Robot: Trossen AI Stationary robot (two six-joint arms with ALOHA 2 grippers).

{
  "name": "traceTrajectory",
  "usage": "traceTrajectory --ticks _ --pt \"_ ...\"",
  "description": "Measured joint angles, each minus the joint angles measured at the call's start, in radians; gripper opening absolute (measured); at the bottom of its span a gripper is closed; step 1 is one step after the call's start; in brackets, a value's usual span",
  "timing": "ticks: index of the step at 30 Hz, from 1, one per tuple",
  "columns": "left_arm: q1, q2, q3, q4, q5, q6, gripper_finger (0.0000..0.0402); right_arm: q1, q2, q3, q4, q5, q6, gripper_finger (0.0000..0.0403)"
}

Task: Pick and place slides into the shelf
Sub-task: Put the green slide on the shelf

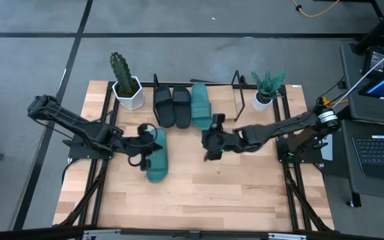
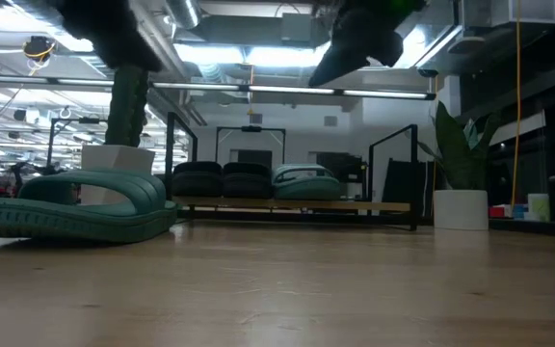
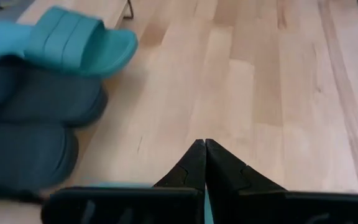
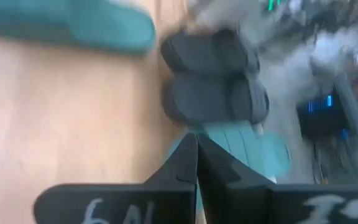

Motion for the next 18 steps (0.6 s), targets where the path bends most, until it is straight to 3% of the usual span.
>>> traceTrajectory --ticks 3,9,18 --pt "-0.015 -0.056 0.0 -0.082 0.03 -0.049 0.0 0.028 -0.039 -0.123 0.223 0.0 -0.067 0.0008" --pt "-0.015 -0.099 0.001 -0.165 0.188 -0.152 0.0 0.046 -0.071 -0.297 0.578 -0.022 -0.172 0.0005" --pt "-0.01 -0.046 0.002 -0.178 0.21 -0.156 0.0 0.032 -0.069 -0.343 0.638 -0.082 -0.121 0.0014"
